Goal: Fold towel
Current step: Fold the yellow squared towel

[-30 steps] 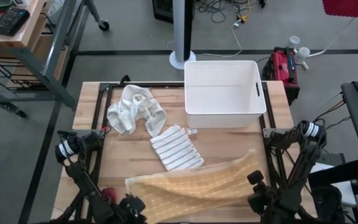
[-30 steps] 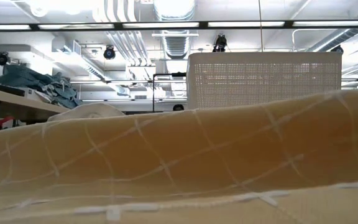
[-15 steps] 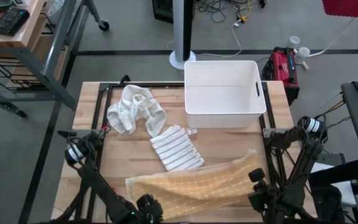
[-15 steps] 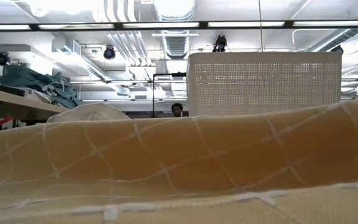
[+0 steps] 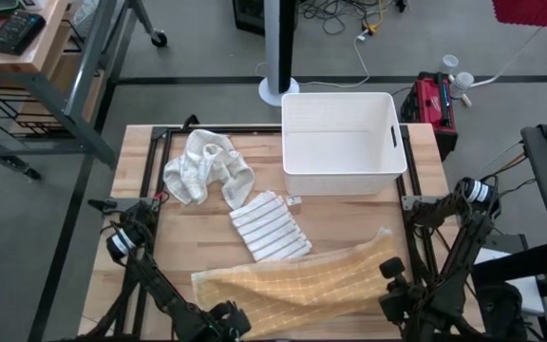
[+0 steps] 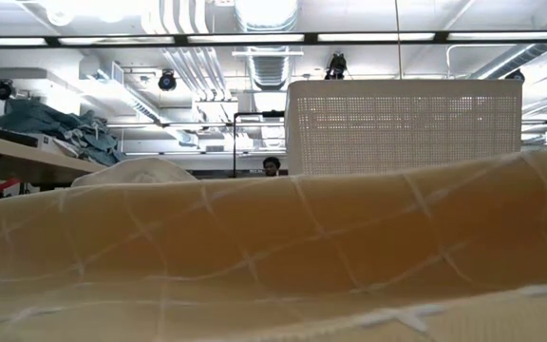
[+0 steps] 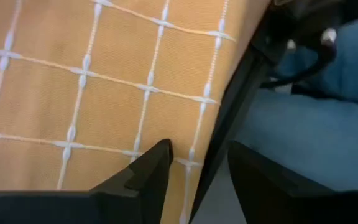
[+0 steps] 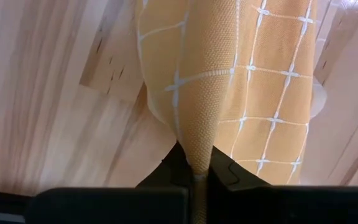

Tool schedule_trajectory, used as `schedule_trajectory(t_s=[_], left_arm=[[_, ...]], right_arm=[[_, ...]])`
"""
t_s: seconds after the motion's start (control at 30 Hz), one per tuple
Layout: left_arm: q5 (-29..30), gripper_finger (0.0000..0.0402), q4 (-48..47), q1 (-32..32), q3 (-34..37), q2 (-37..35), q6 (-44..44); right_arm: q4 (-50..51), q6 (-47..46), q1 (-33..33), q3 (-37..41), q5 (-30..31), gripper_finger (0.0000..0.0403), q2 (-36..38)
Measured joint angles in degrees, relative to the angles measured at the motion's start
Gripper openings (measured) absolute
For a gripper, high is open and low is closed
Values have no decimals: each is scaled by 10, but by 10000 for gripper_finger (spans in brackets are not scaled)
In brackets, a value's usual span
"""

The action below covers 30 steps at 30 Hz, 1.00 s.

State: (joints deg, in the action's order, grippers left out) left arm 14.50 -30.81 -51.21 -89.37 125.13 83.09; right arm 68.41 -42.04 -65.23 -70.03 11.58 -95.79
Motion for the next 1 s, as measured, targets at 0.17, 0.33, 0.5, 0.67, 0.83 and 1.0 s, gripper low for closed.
schedule_trajectory(t_s=[0.17, 0.33, 0.5, 0.67, 0.83, 1.0], left_arm=[[0, 137, -31, 6, -2, 14, 37], [0, 97, -39, 8, -2, 19, 27], [6, 21, -110, 9, -11, 20, 50], [10, 6, -240, 10, -22, 20, 76], [48, 5, -289, 6, -65, 27, -56], [63, 23, -273, 4, -114, 27, -219]], right_arm=[[-2, 1, 0, 0, 0, 2, 0], [-3, 2, 0, 0, 0, 2, 0], [-4, 10, 0, 1, 3, 2, 0], [-1, 11, 0, 1, 5, 2, 0], [1, 11, 1, 1, 4, 2, 0], [2, 12, 2, 1, 2, 2, 0]])
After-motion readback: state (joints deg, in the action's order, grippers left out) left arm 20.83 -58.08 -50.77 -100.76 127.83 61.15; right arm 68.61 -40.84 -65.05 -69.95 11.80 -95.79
